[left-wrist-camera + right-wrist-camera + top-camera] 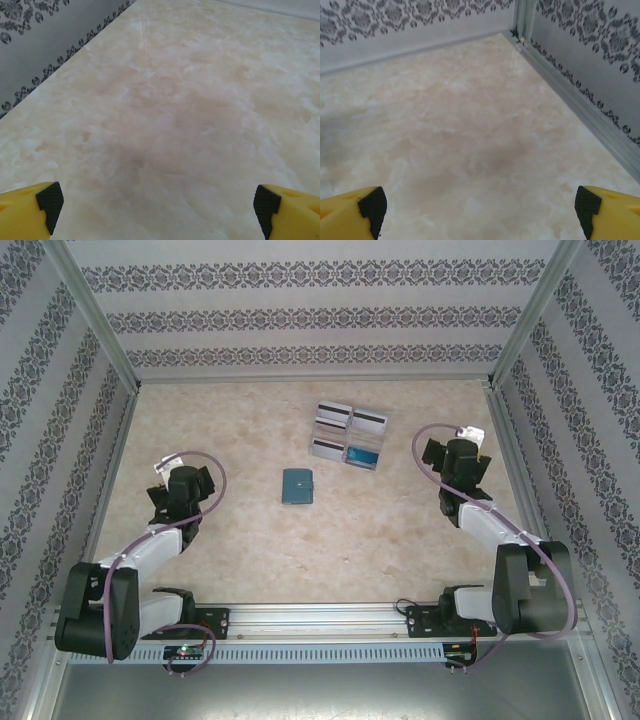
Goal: Put the credit cards into the card holder
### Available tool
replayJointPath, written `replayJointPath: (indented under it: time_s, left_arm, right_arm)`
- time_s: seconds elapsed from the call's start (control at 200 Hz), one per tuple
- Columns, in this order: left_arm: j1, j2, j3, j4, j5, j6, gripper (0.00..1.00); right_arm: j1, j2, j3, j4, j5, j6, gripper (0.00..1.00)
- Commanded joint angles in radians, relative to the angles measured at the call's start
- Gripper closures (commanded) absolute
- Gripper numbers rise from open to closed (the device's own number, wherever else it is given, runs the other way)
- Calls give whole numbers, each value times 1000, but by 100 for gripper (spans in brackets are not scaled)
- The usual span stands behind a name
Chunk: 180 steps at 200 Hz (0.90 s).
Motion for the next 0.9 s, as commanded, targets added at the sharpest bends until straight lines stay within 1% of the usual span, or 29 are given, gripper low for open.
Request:
replayJointPath:
  time_s: [0.0, 0.095, 0.205, 0.24, 0.315, 0.405, 0.46, 0.52, 0.64, 0.694, 0.714, 0.759, 0.804, 0.894]
  left_arm:
    - [21, 30, -53, 226, 34, 60, 0]
    - [26, 64, -50, 284, 65, 89, 0]
    - [29, 73, -41, 292, 184, 146, 0]
    - [29, 73, -46, 304, 206, 155, 0]
    - [29, 81, -62, 358, 212, 173, 0]
    - [30, 107, -68, 427, 220, 218, 0]
    - [32, 137, -59, 455, 245, 273, 0]
    - [42, 172, -35, 446, 282, 268, 0]
    - [42, 300, -21, 545, 399, 304, 0]
    - [42, 364, -5, 579, 424, 319, 0]
    - [42, 375, 7, 574, 422, 318, 1]
    - [51, 352, 32, 472, 431, 305, 1]
    - [58, 364, 30, 504, 435, 301, 1]
    - [60, 361, 33, 493, 436, 299, 1]
  right_arm:
    - [-2, 7, -16, 149, -96, -49, 2]
    - [-4, 11, -20, 167, -111, -99, 2]
    - [-4, -8, -55, 162, -121, -164, 2]
    - [-6, -9, -82, 182, -108, -152, 2]
    - [-10, 26, -155, 306, -114, -147, 2]
    - [-6, 89, -182, 430, -163, -165, 2]
    - [-5, 126, -166, 435, -185, -175, 2]
    - [-3, 163, -162, 461, -209, -185, 2]
    - [10, 197, -174, 510, -227, -209, 2]
    - [8, 200, -180, 526, -230, -209, 2]
    - [8, 198, -177, 517, -231, -210, 2]
    - [3, 201, -174, 519, -244, -207, 2]
    - [0, 201, -171, 510, -255, -205, 2]
    - [-10, 202, -169, 507, -272, -200, 2]
